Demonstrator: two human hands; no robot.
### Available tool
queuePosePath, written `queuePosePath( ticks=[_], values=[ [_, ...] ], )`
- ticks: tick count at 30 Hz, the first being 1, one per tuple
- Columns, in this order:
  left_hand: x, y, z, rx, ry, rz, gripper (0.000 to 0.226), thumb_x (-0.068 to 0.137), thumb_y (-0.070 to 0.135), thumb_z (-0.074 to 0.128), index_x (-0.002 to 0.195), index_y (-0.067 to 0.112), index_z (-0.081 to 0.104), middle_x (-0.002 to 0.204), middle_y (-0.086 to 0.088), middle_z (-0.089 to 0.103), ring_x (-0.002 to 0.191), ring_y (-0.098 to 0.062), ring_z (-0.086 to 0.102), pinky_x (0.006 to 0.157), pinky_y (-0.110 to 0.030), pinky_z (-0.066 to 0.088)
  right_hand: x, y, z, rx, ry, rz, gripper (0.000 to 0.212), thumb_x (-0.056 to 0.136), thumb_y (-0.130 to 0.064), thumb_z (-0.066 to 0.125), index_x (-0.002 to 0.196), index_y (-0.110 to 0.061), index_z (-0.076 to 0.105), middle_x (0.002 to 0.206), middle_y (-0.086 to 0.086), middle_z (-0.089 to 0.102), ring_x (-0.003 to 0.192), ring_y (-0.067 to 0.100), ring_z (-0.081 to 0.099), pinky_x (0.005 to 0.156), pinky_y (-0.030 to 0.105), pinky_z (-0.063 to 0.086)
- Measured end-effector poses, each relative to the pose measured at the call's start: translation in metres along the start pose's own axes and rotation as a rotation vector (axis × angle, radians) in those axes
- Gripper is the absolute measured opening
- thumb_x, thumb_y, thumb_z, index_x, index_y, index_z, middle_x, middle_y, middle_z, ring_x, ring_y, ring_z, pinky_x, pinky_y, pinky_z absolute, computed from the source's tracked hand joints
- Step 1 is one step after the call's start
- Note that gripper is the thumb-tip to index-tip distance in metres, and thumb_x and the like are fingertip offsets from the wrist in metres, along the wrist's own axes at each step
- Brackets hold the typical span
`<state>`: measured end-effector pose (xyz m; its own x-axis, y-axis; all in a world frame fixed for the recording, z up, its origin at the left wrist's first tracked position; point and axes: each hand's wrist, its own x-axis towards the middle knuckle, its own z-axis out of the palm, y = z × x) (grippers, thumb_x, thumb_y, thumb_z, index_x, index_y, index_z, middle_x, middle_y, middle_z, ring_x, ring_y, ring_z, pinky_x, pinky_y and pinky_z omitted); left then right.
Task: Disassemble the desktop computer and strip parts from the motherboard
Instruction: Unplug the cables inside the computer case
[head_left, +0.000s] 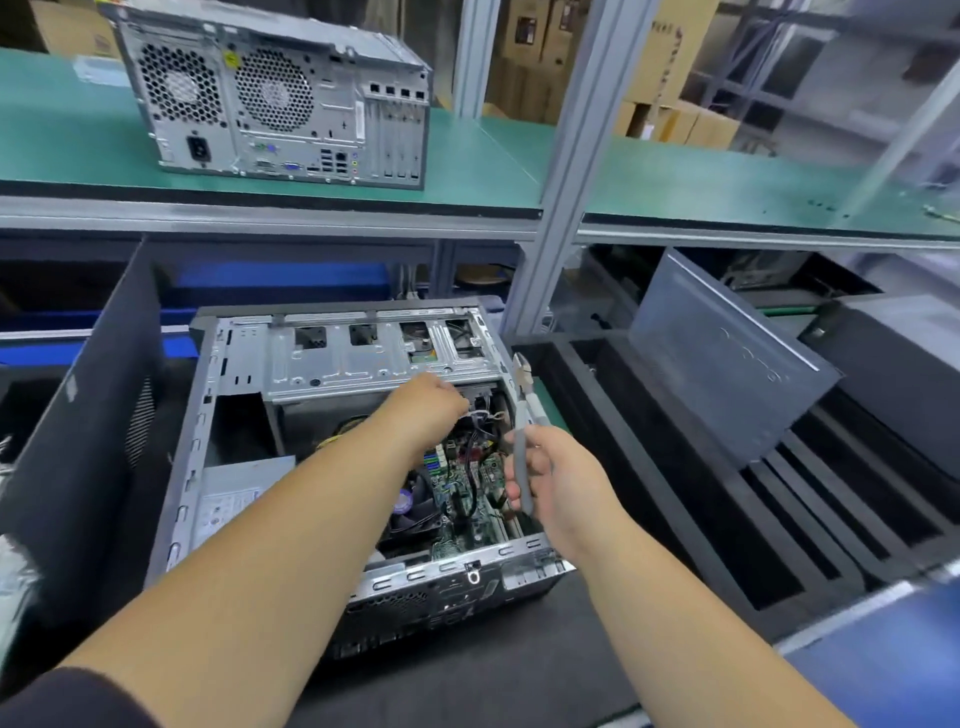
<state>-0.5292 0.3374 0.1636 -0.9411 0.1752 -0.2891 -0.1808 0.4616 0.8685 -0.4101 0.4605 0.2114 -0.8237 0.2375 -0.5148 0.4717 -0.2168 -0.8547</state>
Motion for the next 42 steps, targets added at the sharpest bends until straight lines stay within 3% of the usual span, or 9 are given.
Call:
queuePosePath(
  ticks=[3, 5, 10, 16, 24, 27, 29, 34, 42],
  values=[
    [0.011, 0.004, 0.015, 0.347, -0.053, -0.014, 0.018, 0.095, 0.02, 0.048, 0.086, 0.006, 0.055, 0.075, -0.005, 0.043, 0.071, -0.023, 0.041, 0.065, -0.03, 0.034, 0.001, -0.001, 0.003, -0.024, 0.023, 0.048, 0.016, 0.103, -0.012, 0.039, 0.101, -0.005, 0.053, 0.064, 0.007, 0.038, 0.054, 0.017, 0.033, 0.054, 0.029, 0.029],
    [0.013, 0.002, 0.018, 0.405, -0.053, -0.011, 0.033, 0.097, 0.033, 0.048, 0.082, 0.004, 0.054, 0.072, -0.006, 0.048, 0.064, -0.022, 0.045, 0.059, -0.03, 0.034, 0.003, -0.005, 0.006, -0.092, 0.033, 0.093, 0.019, 0.104, -0.01, 0.034, 0.097, -0.006, 0.051, 0.064, 0.007, 0.034, 0.055, 0.017, 0.031, 0.054, 0.029, 0.026],
    [0.014, -0.017, 0.024, 0.273, 0.088, 0.082, 0.033, 0.093, 0.041, 0.056, 0.076, 0.013, 0.059, 0.067, -0.002, 0.057, 0.068, -0.026, 0.055, 0.063, -0.032, 0.042, 0.01, -0.004, 0.008, -0.214, 0.02, 0.156, 0.022, 0.106, -0.021, 0.038, 0.106, -0.002, 0.05, 0.064, 0.009, 0.04, 0.054, 0.019, 0.036, 0.053, 0.029, 0.031],
    [0.02, -0.027, 0.014, -0.3, -0.043, -0.06, 0.017, 0.086, 0.025, 0.072, 0.07, 0.019, 0.07, 0.076, 0.001, 0.068, 0.085, -0.021, 0.061, 0.079, -0.028, 0.042, 0.022, 0.01, 0.003, -0.268, -0.054, 0.111, 0.037, 0.103, -0.031, 0.044, 0.116, 0.001, 0.056, 0.086, 0.018, 0.062, 0.064, 0.027, 0.062, 0.061, 0.036, 0.054],
    [0.022, -0.027, 0.013, -0.402, -0.094, -0.114, 0.006, 0.087, 0.017, 0.07, 0.081, 0.017, 0.068, 0.094, -0.007, 0.069, 0.091, -0.02, 0.062, 0.086, -0.028, 0.043, 0.026, 0.008, 0.002, -0.36, -0.129, 0.161, 0.038, 0.101, -0.034, 0.043, 0.11, 0.0, 0.056, 0.09, 0.022, 0.064, 0.062, 0.03, 0.068, 0.06, 0.036, 0.056],
    [0.026, -0.028, 0.015, -0.448, -0.149, -0.122, 0.011, 0.091, 0.012, 0.065, 0.08, 0.015, 0.065, 0.081, -0.004, 0.068, 0.062, -0.006, 0.066, 0.063, -0.023, 0.045, 0.027, 0.004, 0.001, -0.373, -0.127, 0.167, 0.037, 0.101, -0.033, 0.043, 0.107, 0.001, 0.056, 0.089, 0.024, 0.064, 0.064, 0.032, 0.068, 0.06, 0.037, 0.056],
    [0.028, -0.029, 0.017, -0.475, -0.152, -0.131, 0.013, 0.091, 0.008, 0.063, 0.08, 0.013, 0.065, 0.076, -0.003, 0.068, 0.055, -0.004, 0.065, 0.057, -0.021, 0.045, 0.026, 0.0, -0.002, -0.391, -0.124, 0.186, 0.037, 0.1, -0.033, 0.044, 0.107, 0.001, 0.054, 0.089, 0.025, 0.064, 0.065, 0.033, 0.069, 0.059, 0.037, 0.057],
    [0.031, -0.028, 0.021, -0.565, -0.145, -0.19, 0.012, 0.092, 0.008, 0.063, 0.081, 0.012, 0.063, 0.075, -0.002, 0.067, 0.058, -0.005, 0.065, 0.056, -0.021, 0.045, 0.026, -0.009, -0.006, -0.445, -0.157, 0.232, 0.043, 0.1, -0.036, 0.043, 0.12, 0.001, 0.052, 0.086, 0.024, 0.066, 0.07, 0.037, 0.07, 0.064, 0.041, 0.059],
    [0.026, -0.026, 0.026, -0.631, -0.137, -0.259, 0.011, 0.093, 0.01, 0.06, 0.083, 0.015, 0.06, 0.075, 0.001, 0.065, 0.063, -0.005, 0.062, 0.05, -0.018, 0.045, 0.029, -0.028, -0.016, -0.51, -0.197, 0.224, 0.05, 0.097, -0.04, 0.045, 0.117, 0.004, 0.057, 0.094, 0.026, 0.068, 0.073, 0.036, 0.071, 0.064, 0.04, 0.058]
  ],
)
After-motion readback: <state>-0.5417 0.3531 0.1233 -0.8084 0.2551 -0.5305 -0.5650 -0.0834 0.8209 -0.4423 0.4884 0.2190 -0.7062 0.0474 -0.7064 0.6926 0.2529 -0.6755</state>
